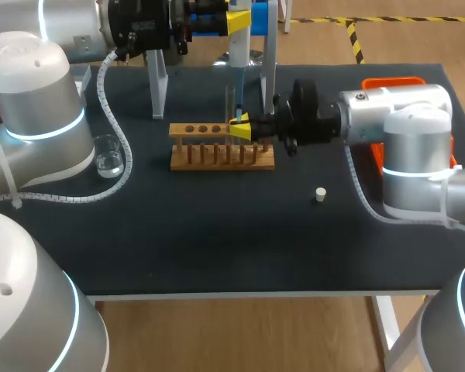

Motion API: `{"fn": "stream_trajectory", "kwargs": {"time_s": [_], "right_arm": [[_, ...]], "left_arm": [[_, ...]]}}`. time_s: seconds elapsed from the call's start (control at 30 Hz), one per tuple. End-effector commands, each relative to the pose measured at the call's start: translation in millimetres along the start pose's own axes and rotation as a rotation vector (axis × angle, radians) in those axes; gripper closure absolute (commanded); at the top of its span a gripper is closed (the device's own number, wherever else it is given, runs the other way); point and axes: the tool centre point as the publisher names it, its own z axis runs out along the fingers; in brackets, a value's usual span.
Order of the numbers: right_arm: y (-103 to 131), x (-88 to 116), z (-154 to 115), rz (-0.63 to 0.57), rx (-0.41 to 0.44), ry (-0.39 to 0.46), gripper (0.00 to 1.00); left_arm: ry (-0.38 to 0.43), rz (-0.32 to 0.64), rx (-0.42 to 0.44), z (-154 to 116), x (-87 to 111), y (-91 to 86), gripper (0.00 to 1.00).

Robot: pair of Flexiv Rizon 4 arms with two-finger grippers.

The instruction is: Invert the test tube, pick up the pipette, mount the tip to pipette, aspirate from beaker and dispense into the tube, eject the tip, return the pipette, and cap with the stopper.

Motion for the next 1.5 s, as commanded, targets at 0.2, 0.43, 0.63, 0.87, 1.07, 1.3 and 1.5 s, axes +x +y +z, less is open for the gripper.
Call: {"fn": "stream_trajectory", "kwargs": {"time_s": [0.2,0.43,0.63,0.87,1.07,1.3,1.5], "right_arm": [[1.7,-1.6,-0.4,-0.003,0.003,0.001,1.00],[3.1,-2.6,-0.7,-0.004,0.002,-0.001,1.00],[3.9,-2.9,-0.4,-0.007,0.002,-0.001,1.00],[6.5,-4.6,-0.5,-0.009,-0.002,-0.003,1.00],[7.2,-5.1,-0.4,-0.010,-0.004,-0.003,1.00],[6.8,-4.7,-0.5,-0.010,-0.005,-0.003,1.00],[7.9,-4.5,-0.2,-0.014,-0.007,-0.003,1.00]], "left_arm": [[0.002,-0.001,-0.001,-0.2,-0.6,-0.8,1.00],[0.002,-0.001,-0.001,-0.2,-0.6,-0.8,1.00],[0.002,-0.001,-0.001,-0.2,-0.6,-0.8,1.00],[0.002,-0.001,-0.001,-0.2,-0.6,-0.8,1.00],[0.002,-0.001,-0.001,-0.2,-0.6,-0.8,1.00],[0.002,-0.001,-0.001,-0.2,-0.6,-0.8,1.00],[0.002,-0.001,-0.001,-0.2,-0.6,-0.8,1.00]]}}
